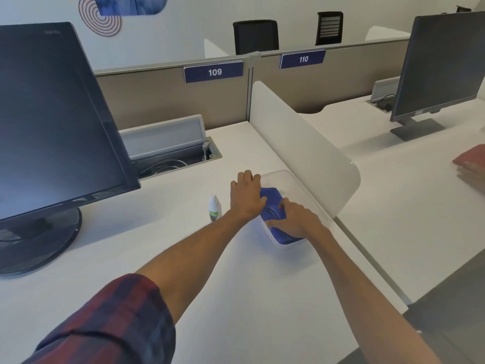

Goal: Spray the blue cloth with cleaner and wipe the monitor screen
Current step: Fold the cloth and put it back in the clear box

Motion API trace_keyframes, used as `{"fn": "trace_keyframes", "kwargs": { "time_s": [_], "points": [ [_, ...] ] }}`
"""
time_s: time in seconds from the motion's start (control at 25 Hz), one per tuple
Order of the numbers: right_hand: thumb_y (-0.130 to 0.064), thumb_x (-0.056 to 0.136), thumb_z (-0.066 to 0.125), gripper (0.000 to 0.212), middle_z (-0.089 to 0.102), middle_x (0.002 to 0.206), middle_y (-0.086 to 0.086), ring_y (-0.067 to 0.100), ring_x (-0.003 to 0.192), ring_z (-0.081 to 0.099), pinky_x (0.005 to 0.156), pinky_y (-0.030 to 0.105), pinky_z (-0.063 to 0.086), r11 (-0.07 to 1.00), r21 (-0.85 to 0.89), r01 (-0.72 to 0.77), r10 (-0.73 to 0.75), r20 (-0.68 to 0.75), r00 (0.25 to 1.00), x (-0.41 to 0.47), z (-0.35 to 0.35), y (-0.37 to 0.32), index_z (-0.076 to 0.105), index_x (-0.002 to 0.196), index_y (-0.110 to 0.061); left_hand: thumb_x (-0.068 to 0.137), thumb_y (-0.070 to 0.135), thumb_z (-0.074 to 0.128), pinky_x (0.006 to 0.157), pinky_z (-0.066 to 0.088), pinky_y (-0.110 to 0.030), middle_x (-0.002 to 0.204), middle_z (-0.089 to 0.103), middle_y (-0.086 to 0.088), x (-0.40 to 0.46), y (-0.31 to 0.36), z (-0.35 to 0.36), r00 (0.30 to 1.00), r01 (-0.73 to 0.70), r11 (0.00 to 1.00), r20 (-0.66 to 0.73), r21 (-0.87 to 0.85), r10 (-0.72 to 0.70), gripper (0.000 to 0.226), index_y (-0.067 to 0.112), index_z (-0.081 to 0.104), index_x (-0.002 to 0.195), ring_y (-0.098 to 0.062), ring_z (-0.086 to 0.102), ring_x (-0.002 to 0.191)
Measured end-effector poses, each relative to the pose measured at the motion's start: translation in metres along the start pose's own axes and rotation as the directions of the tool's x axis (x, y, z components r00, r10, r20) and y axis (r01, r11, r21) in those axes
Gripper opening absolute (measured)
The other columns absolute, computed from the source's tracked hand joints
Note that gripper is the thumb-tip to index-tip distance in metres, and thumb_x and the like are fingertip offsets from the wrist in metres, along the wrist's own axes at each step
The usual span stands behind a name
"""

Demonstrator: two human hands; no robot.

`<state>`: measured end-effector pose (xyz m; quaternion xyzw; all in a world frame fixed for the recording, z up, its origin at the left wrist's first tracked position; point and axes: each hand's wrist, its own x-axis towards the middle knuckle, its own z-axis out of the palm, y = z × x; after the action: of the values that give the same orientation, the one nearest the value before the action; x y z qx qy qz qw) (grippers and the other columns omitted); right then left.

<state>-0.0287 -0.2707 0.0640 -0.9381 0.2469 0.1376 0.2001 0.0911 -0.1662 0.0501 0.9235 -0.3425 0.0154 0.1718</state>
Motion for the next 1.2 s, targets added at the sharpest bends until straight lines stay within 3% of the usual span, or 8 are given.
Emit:
{"fn": "trace_keyframes", "kwargs": {
  "time_s": [0.16, 0.28, 0.4, 0.64, 0.8, 0.92, 1.04, 1.2],
  "points": [
    [-0.058, 0.098, 0.038, 0.047, 0.055, 0.131, 0.001, 0.023, 0.108, 0.057, 0.085, 0.035, 0.043, 0.998, -0.043, 0.034, -0.033, 0.015, 0.999, -0.001, 0.002, 0.005, 0.063, 0.123, -0.026, 0.081, 0.021, 0.061, 0.090, 0.035, -0.041, 0.131, 0.045, -0.010, -0.003, -0.005, -0.001, 0.995, -0.064, 0.998, -0.073, 0.021, 0.065, 0.032, 0.011, 0.063, 0.112, -0.030, 0.037, 0.125],
    [-0.039, 0.100, 0.042, 0.040, 0.053, 0.136, 0.001, 0.026, 0.120, 0.054, 0.090, 0.036, 0.043, 0.997, -0.064, 0.037, -0.040, -0.035, 0.999, 0.001, 0.001, 0.004, 0.053, 0.137, -0.027, 0.084, 0.017, 0.055, 0.084, 0.043, -0.040, 0.129, 0.044, -0.011, -0.005, -0.005, 0.001, 1.000, 0.029, 0.998, -0.004, -0.050, -0.030, 0.023, 0.006, 0.065, 0.101, -0.029, 0.040, 0.118],
    [-0.028, 0.095, 0.048, 0.037, 0.058, 0.127, -0.001, 0.027, 0.119, 0.055, 0.090, 0.033, 0.044, 0.996, -0.053, 0.068, -0.064, 0.087, 0.994, 0.003, 0.004, 0.003, 0.058, 0.131, -0.028, 0.085, 0.010, 0.051, 0.074, 0.050, -0.040, 0.126, 0.045, -0.011, -0.010, -0.004, 0.002, 0.997, 0.077, 0.988, 0.000, -0.133, -0.078, 0.024, 0.001, 0.060, 0.106, -0.028, 0.042, 0.112],
    [-0.019, 0.090, 0.054, 0.035, 0.052, 0.130, 0.001, 0.023, 0.112, 0.056, 0.079, 0.030, 0.043, 0.991, -0.129, 0.021, -0.021, -0.005, 1.000, -0.002, 0.009, -0.001, 0.066, 0.121, -0.029, 0.084, 0.004, 0.049, 0.073, 0.049, -0.037, 0.129, 0.046, -0.011, -0.012, -0.005, 0.008, 0.994, 0.101, 0.988, -0.020, -0.114, -0.104, 0.027, 0.001, 0.057, 0.110, -0.027, 0.044, 0.114],
    [-0.022, 0.093, 0.053, 0.031, 0.060, 0.123, -0.001, 0.023, 0.105, 0.060, 0.078, 0.030, 0.045, 0.998, -0.053, 0.047, -0.057, -0.222, 0.973, -0.008, -0.003, -0.010, 0.063, 0.122, -0.024, 0.090, 0.008, 0.048, 0.080, 0.049, -0.039, 0.135, 0.047, -0.013, -0.024, -0.007, 0.006, 0.998, 0.004, 0.982, -0.054, -0.186, -0.014, 0.032, 0.002, 0.057, 0.120, -0.030, 0.045, 0.120],
    [-0.024, 0.095, 0.052, 0.024, 0.071, 0.107, -0.002, 0.020, 0.091, 0.064, 0.075, 0.027, 0.047, 0.972, 0.137, 0.192, -0.105, -0.479, 0.872, -0.017, -0.004, -0.047, 0.068, 0.113, -0.021, 0.092, 0.017, 0.051, 0.086, 0.052, -0.047, 0.127, 0.055, -0.010, -0.061, -0.034, -0.005, 0.972, -0.060, 0.970, -0.237, -0.235, 0.002, 0.028, 0.009, 0.062, 0.117, -0.028, 0.056, 0.110],
    [-0.024, 0.093, 0.060, 0.021, 0.074, 0.098, -0.001, 0.014, 0.082, 0.065, 0.078, 0.026, 0.052, 0.892, 0.250, 0.377, -0.206, -0.518, 0.830, -0.018, 0.007, -0.091, 0.070, 0.110, -0.017, 0.089, 0.018, 0.055, 0.068, 0.057, -0.038, 0.115, 0.060, -0.005, -0.111, -0.070, -0.014, 0.928, -0.130, 0.973, -0.369, -0.192, 0.051, 0.023, 0.012, 0.064, 0.109, -0.023, 0.061, 0.088],
    [-0.046, 0.090, 0.063, 0.039, 0.067, 0.112, -0.009, 0.009, 0.099, 0.061, 0.088, 0.033, 0.053, 0.890, 0.240, 0.387, -0.263, -0.423, 0.867, 0.000, 0.018, -0.107, 0.062, 0.122, -0.024, 0.086, 0.021, 0.058, 0.056, 0.055, -0.032, 0.112, 0.064, -0.002, -0.150, -0.086, -0.004, 0.955, -0.124, 0.984, -0.286, -0.129, 0.083, 0.024, 0.015, 0.065, 0.108, -0.020, 0.063, 0.087]
  ]
}}
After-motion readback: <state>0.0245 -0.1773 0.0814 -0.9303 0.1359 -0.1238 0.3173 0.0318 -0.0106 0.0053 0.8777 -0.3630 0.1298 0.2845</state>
